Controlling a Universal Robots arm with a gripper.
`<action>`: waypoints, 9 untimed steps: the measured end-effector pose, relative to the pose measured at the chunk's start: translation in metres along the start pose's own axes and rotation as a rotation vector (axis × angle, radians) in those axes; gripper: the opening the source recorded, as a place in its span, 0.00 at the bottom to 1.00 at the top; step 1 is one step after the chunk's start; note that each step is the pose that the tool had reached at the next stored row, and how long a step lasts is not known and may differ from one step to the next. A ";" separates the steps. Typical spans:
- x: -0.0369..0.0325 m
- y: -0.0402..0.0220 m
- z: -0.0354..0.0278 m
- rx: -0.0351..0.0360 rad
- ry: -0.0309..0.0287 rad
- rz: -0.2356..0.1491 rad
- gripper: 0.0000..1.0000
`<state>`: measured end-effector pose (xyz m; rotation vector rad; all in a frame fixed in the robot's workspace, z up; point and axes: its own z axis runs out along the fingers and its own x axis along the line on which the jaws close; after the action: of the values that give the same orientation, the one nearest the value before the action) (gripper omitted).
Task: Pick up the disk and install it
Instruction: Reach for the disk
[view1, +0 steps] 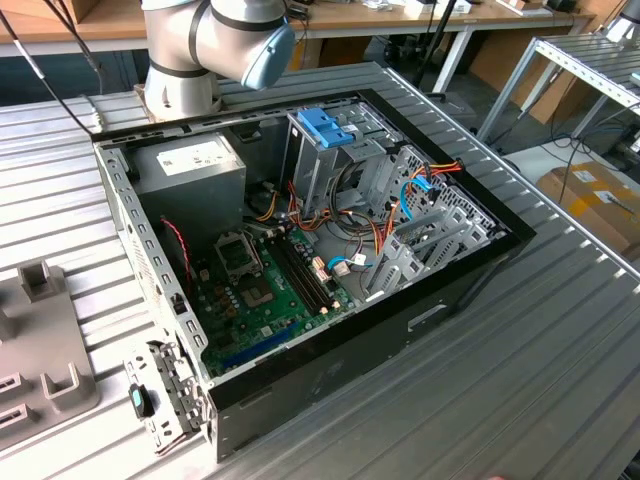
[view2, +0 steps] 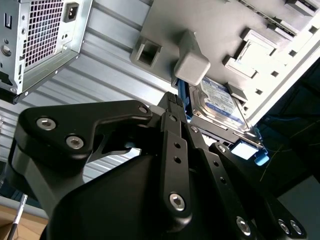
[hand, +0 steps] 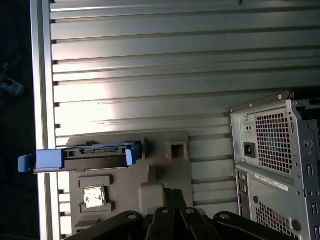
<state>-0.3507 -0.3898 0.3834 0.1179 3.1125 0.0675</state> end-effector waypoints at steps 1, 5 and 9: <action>0.0001 0.0000 0.0000 0.0000 0.0000 0.000 0.11; 0.0002 0.0000 0.0000 0.0000 0.0000 0.000 0.11; 0.0013 -0.0001 0.0000 0.0000 0.0000 0.000 0.11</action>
<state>-0.3519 -0.3898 0.3834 0.1182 3.1125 0.0675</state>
